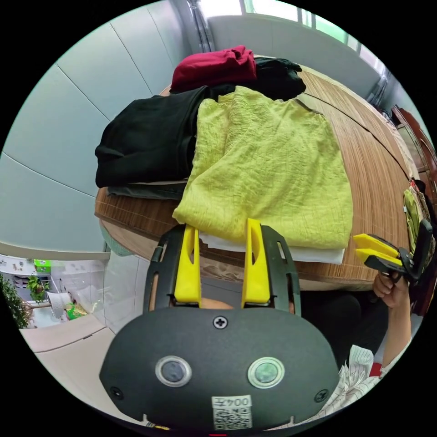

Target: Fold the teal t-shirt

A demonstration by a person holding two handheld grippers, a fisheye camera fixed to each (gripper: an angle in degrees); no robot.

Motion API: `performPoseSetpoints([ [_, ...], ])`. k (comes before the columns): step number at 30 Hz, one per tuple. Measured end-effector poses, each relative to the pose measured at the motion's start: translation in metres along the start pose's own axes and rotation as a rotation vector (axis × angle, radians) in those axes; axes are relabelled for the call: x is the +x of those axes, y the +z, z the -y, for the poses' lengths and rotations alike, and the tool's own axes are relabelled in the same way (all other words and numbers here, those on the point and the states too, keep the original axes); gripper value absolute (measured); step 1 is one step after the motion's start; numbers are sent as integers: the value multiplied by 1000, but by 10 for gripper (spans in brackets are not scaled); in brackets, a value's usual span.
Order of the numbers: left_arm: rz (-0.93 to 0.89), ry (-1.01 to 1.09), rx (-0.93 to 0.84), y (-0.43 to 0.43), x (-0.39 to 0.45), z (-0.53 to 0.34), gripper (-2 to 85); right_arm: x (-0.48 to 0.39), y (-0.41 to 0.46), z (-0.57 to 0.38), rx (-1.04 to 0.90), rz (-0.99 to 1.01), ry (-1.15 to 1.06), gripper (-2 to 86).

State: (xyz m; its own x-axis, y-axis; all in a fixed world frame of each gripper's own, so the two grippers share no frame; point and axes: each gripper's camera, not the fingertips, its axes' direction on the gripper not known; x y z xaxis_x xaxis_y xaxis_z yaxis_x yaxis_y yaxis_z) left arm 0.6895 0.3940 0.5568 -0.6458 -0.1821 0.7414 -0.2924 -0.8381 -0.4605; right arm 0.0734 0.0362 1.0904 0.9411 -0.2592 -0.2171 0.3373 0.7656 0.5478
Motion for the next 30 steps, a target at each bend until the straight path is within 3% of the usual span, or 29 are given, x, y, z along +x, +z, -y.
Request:
performPoseSetpoints([
  [4, -64, 21, -72, 1, -11, 13, 148, -47, 22, 4, -66, -290, -203, 107],
  [7, -130, 5, -112, 1, -31, 20, 143, -76, 37, 1, -72, -371, -312, 115],
  [14, -139, 12, -151, -7, -67, 26, 126, -107, 48, 8, -58, -551, -312, 67],
  [19, -168, 27, -172, -10, -93, 20, 111, -121, 50, 9, -56, -610, -337, 66],
  [24, -201, -54, -147, -7, -133, -12, 100, -132, 41, 15, -39, -622, -339, 9],
  [30, -223, -108, -97, -5, -155, -51, 92, -150, 16, 32, -127, -587, -215, -5],
])
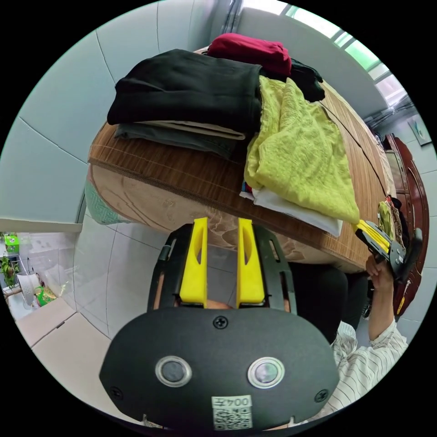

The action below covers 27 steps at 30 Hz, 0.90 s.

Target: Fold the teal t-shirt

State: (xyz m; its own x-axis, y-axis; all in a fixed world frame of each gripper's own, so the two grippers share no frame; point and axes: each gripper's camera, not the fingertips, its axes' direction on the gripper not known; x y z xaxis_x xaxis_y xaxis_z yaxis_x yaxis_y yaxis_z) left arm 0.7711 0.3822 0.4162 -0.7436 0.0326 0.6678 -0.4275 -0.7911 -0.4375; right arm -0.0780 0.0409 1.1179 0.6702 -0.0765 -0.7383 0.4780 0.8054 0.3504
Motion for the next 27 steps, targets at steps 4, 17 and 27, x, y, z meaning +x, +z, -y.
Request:
performPoseSetpoints([
  [4, -13, -4, 36, -2, -3, -15, 88, 15, -28, -6, -15, 51, 48, -6],
  [17, 113, 18, 324, -58, 39, -51, 73, 80, -27, -80, 0, 117, 145, 48],
  [27, 264, 116, 537, -47, 131, -19, 19, 75, -72, -39, 326, 143, -33, 118],
])
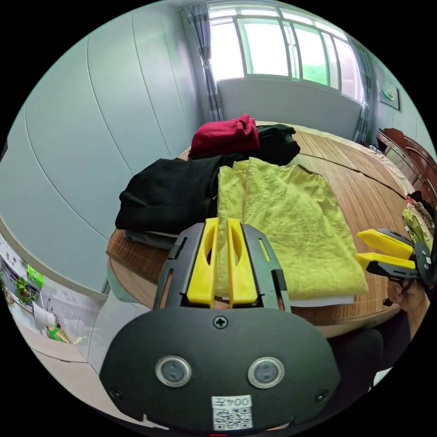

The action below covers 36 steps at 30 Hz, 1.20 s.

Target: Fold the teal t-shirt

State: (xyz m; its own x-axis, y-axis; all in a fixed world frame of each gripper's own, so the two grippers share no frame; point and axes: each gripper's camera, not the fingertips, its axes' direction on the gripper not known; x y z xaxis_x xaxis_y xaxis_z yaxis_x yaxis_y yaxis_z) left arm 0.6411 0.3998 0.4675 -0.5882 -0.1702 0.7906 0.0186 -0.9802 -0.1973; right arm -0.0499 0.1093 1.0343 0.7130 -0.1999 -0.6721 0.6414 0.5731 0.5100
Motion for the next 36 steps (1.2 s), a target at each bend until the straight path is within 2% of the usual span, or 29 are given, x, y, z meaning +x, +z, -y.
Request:
performPoseSetpoints([
  [2, -10, -25, -52, 20, 3, -3, 14, 10, 32, 6, -94, -79, 0, 99],
  [5, -3, 42, -119, 50, 23, -15, 7, 27, 66, -13, -220, -119, -6, 89],
  [10, 68, 115, -108, 41, 40, -9, 6, 49, 53, -30, -187, -51, 8, 91],
  [12, 93, 115, -82, 12, 36, 6, 7, 65, 38, -30, -187, 10, 45, 90],
  [15, 130, 63, 77, -41, 29, 29, 7, 85, -19, -47, -41, 45, 88, 82],
  [19, 99, 42, 128, -65, 41, 80, 8, 120, -96, -104, 110, 132, 186, 62],
  [24, 96, 88, 38, -21, 91, 173, 8, 168, -155, -178, 147, 178, 293, 49],
  [30, 22, -9, -190, 74, 111, 213, 6, 237, -202, -257, 176, 220, 457, 21],
  [33, 94, 59, -185, 83, 132, 217, 5, 255, -212, -282, 159, 224, 494, 2],
  [36, 69, 56, -220, 71, 124, 239, 5, 265, -216, -295, 142, 224, 499, -4],
])
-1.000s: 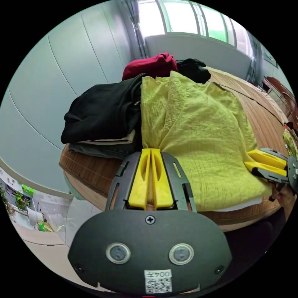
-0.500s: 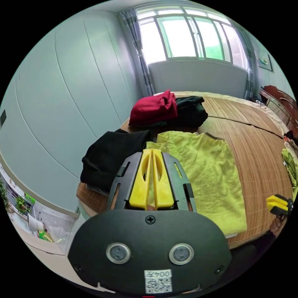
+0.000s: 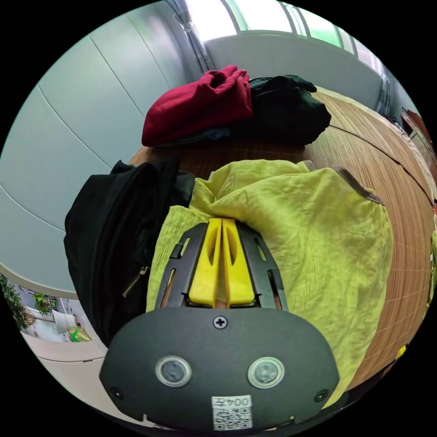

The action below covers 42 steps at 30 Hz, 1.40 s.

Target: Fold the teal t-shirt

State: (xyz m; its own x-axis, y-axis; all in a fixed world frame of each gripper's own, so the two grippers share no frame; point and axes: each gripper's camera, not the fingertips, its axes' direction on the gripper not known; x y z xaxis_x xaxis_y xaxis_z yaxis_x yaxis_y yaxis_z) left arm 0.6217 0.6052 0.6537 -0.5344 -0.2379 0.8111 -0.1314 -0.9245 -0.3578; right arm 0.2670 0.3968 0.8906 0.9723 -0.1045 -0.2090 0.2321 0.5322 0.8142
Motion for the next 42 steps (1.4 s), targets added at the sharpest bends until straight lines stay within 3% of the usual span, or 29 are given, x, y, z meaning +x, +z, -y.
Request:
performPoseSetpoints([
  [4, 81, -68, 137, -63, -9, 11, 7, 8, -10, -5, 23, 30, -4, -6],
  [6, -39, 12, 198, -97, 16, 21, 7, 10, -13, -7, 25, 37, -10, -7],
  [9, -173, 171, 138, -108, 70, 39, 8, 11, -16, -11, 18, 23, -31, -7],
  [13, -376, 156, -35, -76, 101, 63, 7, 19, -26, -15, 25, 26, -24, -7],
  [17, -280, 208, -42, -67, 133, 67, 7, 30, -37, -21, 24, 15, -2, -7],
  [21, -361, 105, -1, -104, 106, 74, 6, 39, -50, -20, 40, -27, 29, -7],
  [27, -494, 233, 101, -203, 120, 23, 5, 50, -80, -5, -31, -345, 166, -7],
  [33, -432, 462, 55, -262, 166, -85, 6, 42, -107, -8, -170, -552, 228, -7],
  [38, -385, 484, 12, -278, 181, -134, 7, 47, -120, -15, -264, -744, 248, -5],
  [42, -392, 451, -56, -274, 188, -144, 7, 59, -110, -11, -317, -775, 255, 3],
])
